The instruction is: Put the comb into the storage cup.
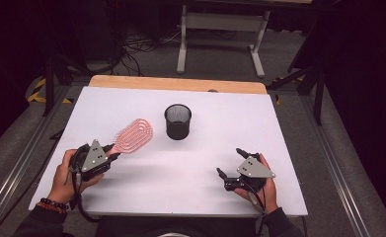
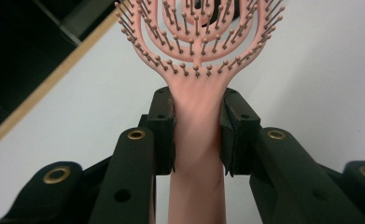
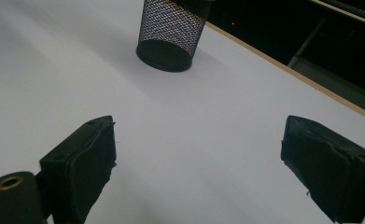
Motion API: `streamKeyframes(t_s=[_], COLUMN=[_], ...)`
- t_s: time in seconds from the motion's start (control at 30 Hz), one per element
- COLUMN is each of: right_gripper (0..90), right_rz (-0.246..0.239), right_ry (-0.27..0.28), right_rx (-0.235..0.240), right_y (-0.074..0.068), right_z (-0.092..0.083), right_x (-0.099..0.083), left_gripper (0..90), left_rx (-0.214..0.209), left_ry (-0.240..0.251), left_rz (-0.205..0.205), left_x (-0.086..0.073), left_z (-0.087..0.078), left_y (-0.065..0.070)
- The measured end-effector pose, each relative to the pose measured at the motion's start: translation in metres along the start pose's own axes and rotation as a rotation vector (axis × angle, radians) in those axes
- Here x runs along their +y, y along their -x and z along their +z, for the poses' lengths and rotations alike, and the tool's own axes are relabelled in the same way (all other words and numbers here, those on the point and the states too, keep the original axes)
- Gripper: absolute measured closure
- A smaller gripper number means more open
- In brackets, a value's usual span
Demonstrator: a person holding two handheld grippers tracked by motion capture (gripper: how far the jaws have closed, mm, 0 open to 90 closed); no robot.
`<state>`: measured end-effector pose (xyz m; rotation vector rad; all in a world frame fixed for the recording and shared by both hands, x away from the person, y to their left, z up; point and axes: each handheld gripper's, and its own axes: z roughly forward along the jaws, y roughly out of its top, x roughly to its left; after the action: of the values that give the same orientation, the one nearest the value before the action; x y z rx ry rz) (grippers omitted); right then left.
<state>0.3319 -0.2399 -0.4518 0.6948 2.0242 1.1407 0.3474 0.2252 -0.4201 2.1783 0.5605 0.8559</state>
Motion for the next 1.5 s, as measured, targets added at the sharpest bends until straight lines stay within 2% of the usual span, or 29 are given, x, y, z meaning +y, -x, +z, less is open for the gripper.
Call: streamKeyframes(t_s=[0.2, 0.33, 0.57, 0.7, 0.8, 0.97, 1.23, 1.4, 1.5], right_gripper=[10.9, 10.9, 10.8, 10.7, 10.7, 10.7, 10.3, 10.3, 10.3], right_rz=[-0.008, -0.012, -0.013, -0.016, -0.019, -0.014, -0.039, -0.042, -0.041], right_ry=[-0.002, -0.003, -0.002, -0.006, -0.005, 0.004, -0.005, -0.009, -0.011], right_rx=[0.005, 0.008, 0.012, 0.020, 0.016, 0.031, 0.033, 0.035, 0.035], right_y=[0.000, 0.000, 0.000, -0.001, -0.001, -0.002, -0.006, -0.006, -0.006], right_z=[0.001, 0.001, 0.001, 0.001, 0.001, 0.000, 0.000, 0.001, 0.002], right_x=[0.000, 0.000, 0.000, 0.000, 0.000, 0.002, 0.003, 0.003, 0.003], left_gripper=[69.6, 69.6, 69.6, 69.6, 69.6, 69.6, 69.6, 69.6, 69.6], left_rx=[0.044, 0.058, 0.057, 0.057, 0.066, 0.073, 0.083, 0.069, 0.046], left_ry=[0.083, 0.094, 0.100, 0.122, 0.145, 0.165, 0.203, 0.239, 0.254], left_rz=[-0.028, -0.034, -0.048, -0.061, -0.094, -0.109, -0.135, -0.160, -0.179], left_x=[0.002, 0.003, 0.002, 0.002, 0.001, 0.002, 0.002, 0.002, 0.002], left_z=[-0.013, -0.015, -0.014, -0.014, -0.013, -0.014, -0.015, -0.017, -0.017], left_y=[-0.005, -0.006, -0.006, -0.005, -0.005, -0.005, -0.005, -0.005, -0.006])
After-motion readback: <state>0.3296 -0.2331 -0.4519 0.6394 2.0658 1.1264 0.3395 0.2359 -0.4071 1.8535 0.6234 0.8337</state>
